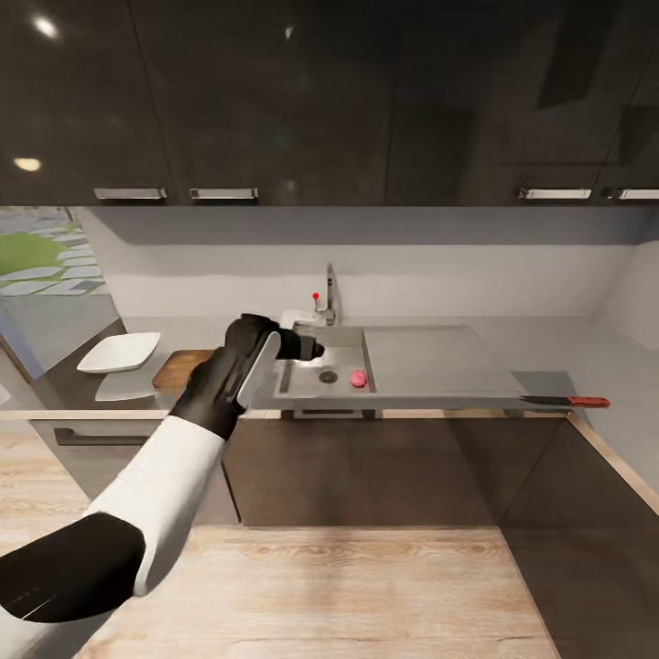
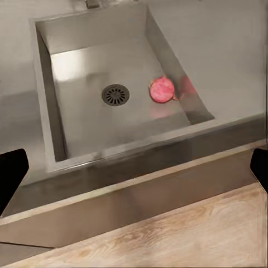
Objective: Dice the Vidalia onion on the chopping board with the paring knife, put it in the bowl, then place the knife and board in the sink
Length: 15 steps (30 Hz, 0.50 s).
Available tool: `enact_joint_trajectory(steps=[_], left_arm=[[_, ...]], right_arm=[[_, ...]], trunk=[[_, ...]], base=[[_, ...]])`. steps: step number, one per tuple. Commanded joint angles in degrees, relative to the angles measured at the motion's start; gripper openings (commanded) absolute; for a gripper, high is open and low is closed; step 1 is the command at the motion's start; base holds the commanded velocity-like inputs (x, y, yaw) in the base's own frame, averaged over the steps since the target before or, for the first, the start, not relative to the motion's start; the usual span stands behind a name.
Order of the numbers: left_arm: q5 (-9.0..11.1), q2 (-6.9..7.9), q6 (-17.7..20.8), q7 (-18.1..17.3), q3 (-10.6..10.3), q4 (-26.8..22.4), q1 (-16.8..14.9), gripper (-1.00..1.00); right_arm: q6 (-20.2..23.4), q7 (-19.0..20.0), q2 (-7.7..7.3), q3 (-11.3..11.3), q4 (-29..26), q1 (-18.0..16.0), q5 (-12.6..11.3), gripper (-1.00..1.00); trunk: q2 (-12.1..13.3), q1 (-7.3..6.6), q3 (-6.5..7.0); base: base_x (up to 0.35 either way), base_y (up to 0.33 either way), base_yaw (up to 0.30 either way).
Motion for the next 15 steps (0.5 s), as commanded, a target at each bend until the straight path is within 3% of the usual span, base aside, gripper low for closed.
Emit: enact_joint_trajectory(steps=[1, 3, 5, 7, 10, 11, 15], left_arm=[[2.8, 0.01, 0.13, 0.6, -0.08, 4.19, -3.66, 1.0], [5.11, -0.01, -0.08, 0.6, -0.08, 8.32, -7.14, 1.0], [9.55, -0.14, -0.47, 0.6, -0.08, 16.21, -13.88, 1.0], [11.76, -0.26, -0.85, 0.6, -0.08, 21.43, -18.11, 1.0], [13.26, -0.38, -2.39, 0.6, -0.06, 27.7, -22.21, 1.0], [14.13, -0.65, -4.74, 0.6, -0.18, 33.95, -24.75, 1.0], [14.3, -0.69, -5.61, 0.46, -0.3, 39.95, -25.35, 1.0]], right_arm=[[-0.2, 0.33, -0.01, -0.48, 0.05, -0.05, 0.33, 1.0], [-0.21, 0.33, -0.01, -0.46, 0.05, -0.05, 0.33, 1.0], [-0.21, 0.34, 0.01, -0.44, 0.05, -0.05, 0.33, 1.0], [-0.2, 0.34, 0.0, -0.43, 0.05, -0.05, 0.33, 1.0], [-0.18, 0.34, -0.01, -0.43, 0.05, -0.05, 0.33, 1.0], [-0.21, 0.34, -0.01, -0.48, 0.05, -0.05, 0.33, 1.0], [-0.22, 0.33, -0.01, -0.51, 0.05, -0.05, 0.32, 1.0]], trunk=[[-0.12, 0.03, -0.13], [-0.12, 0.03, -0.13], [-0.12, 0.03, -0.13], [-0.12, 0.03, -0.13], [-0.12, 0.03, -0.13], [-0.12, 0.03, -0.13], [-0.12, 0.03, -0.13]], base=[[0.0, 0.0, 0.0], [0.0, 0.0, 0.0], [0.0, 0.0, 0.0], [0.0, 0.0, 0.0], [0.0, 0.0, 0.0], [0.0, 0.0, 0.0], [0.0, 0.0, 0.0]])
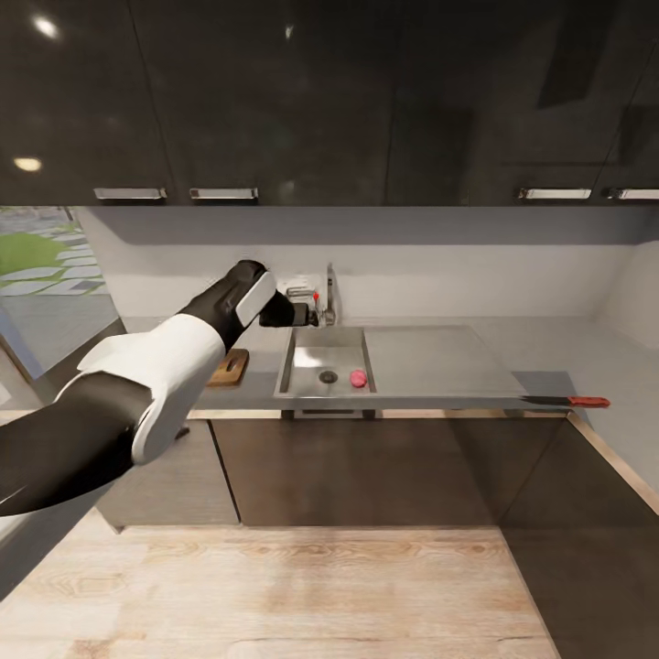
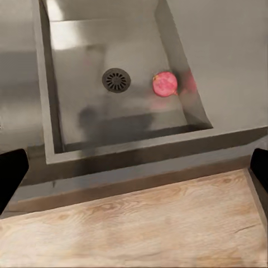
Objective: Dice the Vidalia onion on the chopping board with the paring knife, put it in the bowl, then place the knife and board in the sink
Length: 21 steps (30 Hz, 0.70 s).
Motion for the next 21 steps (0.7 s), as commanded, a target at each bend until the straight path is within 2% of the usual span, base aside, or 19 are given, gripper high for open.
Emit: enact_joint_trajectory(steps=[1, 4, 14, 21], left_arm=[[0.69, 0.04, 0.08, 0.49, -0.34, 0.71, -0.1, 1.0], [0.72, 0.13, -0.09, 0.32, -0.36, 2.18, -0.19, 1.0], [0.74, 0.19, 0.16, 0.63, -0.46, 2.07, -0.15, 1.0], [0.74, 0.19, 0.19, 0.63, -0.46, 2.19, 0.0, 1.0]], right_arm=[[-0.19, 0.34, -0.01, -0.52, 0.04, -0.05, 0.31, 1.0], [-0.19, 0.34, -0.01, -0.51, 0.04, -0.05, 0.27, 1.0], [-0.19, 0.34, 0.01, -0.44, 0.04, -0.05, 0.25, 1.0], [-0.19, 0.34, 0.0, -0.43, 0.04, -0.05, 0.25, 1.0]], trunk=[[-0.13, 0.03, -0.12], [-0.13, 0.03, -0.12], [-0.13, 0.03, -0.12], [-0.13, 0.03, -0.12]], base=[[0.0, 0.0, 0.0], [0.0, 0.0, 0.0], [0.004, 0.0, 0.0], [0.175, -0.045, 0.0]])
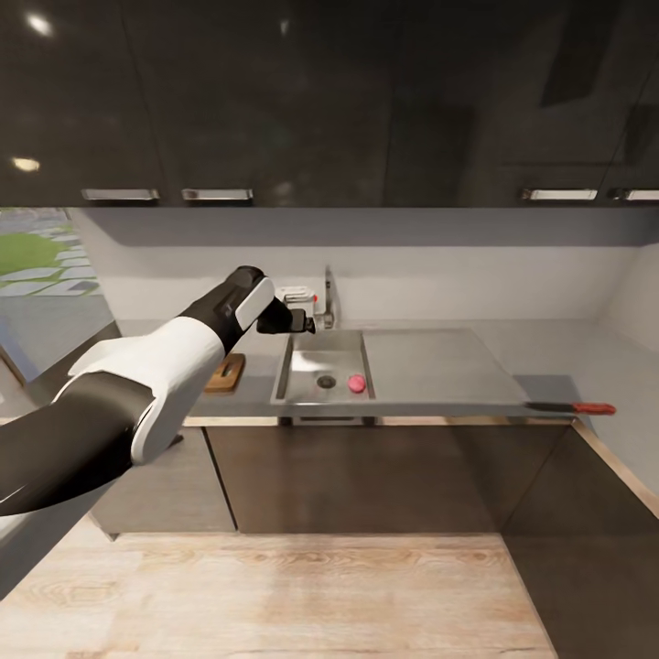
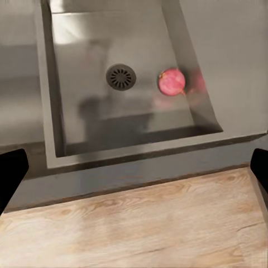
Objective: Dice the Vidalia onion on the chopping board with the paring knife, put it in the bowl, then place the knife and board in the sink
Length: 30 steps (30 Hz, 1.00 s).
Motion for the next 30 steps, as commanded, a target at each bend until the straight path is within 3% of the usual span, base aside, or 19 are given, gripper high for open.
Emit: enact_joint_trajectory(steps=[1, 18, 30], left_arm=[[0.63, 0.01, 0.16, 0.5, -0.32, -0.01, -0.03, 1.0], [0.55, 0.02, -0.17, 0.45, -0.32, 0.42, 1.85, 1.0], [0.38, 0.17, -0.25, 0.45, -0.4, 0.45, 3.57, 1.0]], right_arm=[[-0.18, 0.34, -0.01, -0.51, 0.05, -0.05, 0.32, 1.0], [-0.18, 0.35, -0.02, -0.6, 0.05, -0.05, 0.33, 1.0], [-0.18, 0.35, -0.02, -0.6, 0.05, -0.05, 0.33, 1.0]], trunk=[[-0.11, 0.06, -0.12], [-0.11, 0.06, -0.12], [-0.11, 0.06, -0.12]], base=[[0.256, -0.12, 0.0], [0.271, -0.204, 0.0], [0.153, -0.21, 0.0]])
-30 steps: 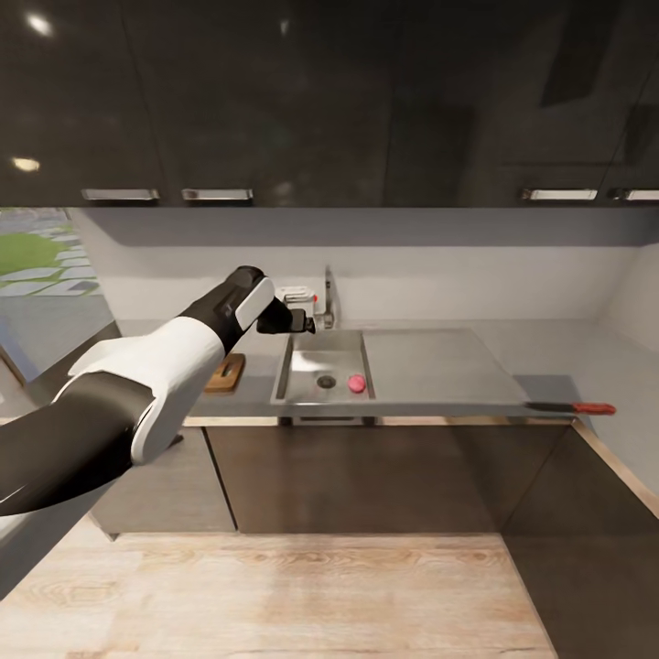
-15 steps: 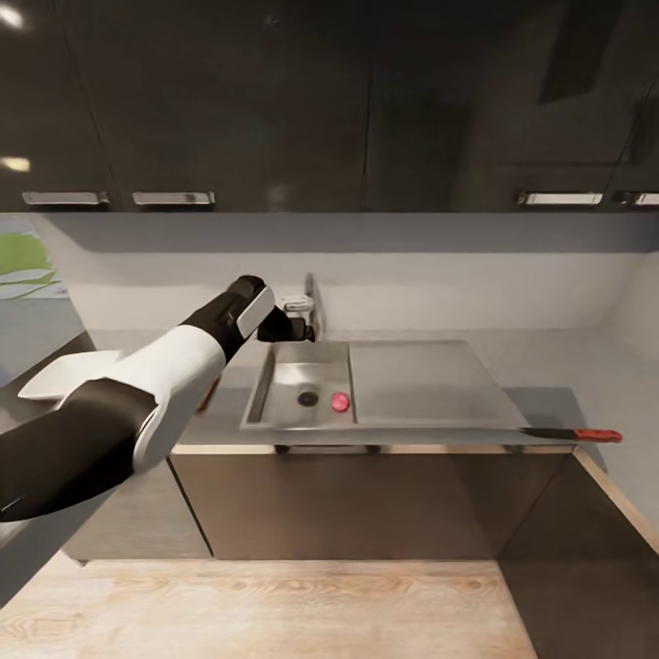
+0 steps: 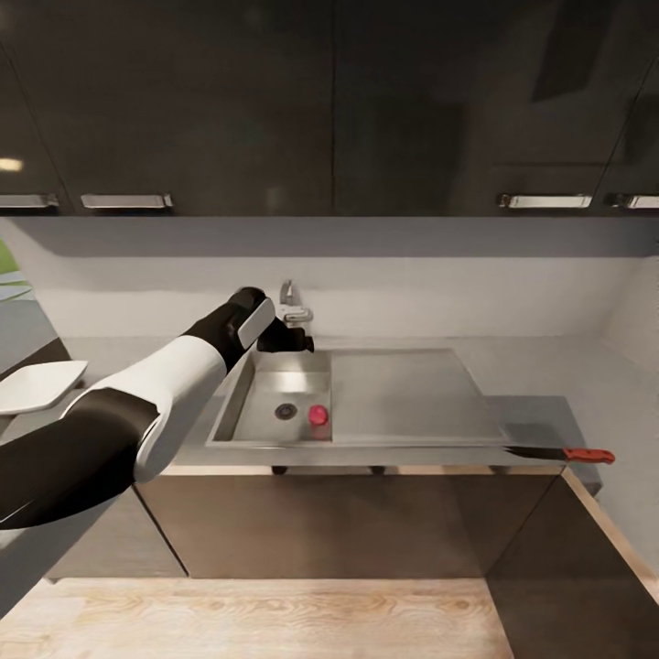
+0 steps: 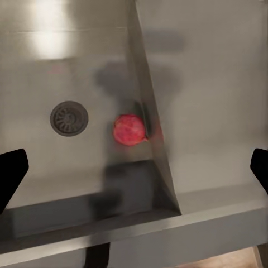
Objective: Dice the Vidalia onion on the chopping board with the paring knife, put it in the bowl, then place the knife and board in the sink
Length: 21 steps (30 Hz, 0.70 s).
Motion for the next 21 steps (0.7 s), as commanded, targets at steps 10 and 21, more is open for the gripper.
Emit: enact_joint_trajectory(steps=[10, 21], left_arm=[[0.46, 0.06, 0.12, 0.58, -0.36, -0.16, 1.76, 1.0], [0.27, 0.11, 0.09, 0.6, -0.53, -0.16, 2.39, 1.0]], right_arm=[[-0.18, 0.34, -0.01, -0.51, 0.05, -0.05, 0.3, 1.0], [-0.18, 0.34, -0.01, -0.51, 0.05, -0.05, 0.3, 1.0]], trunk=[[-0.12, 0.04, -0.12], [-0.12, 0.04, -0.53]], base=[[0.012, -0.018, 0.0], [0.0, 0.0, 0.0]])
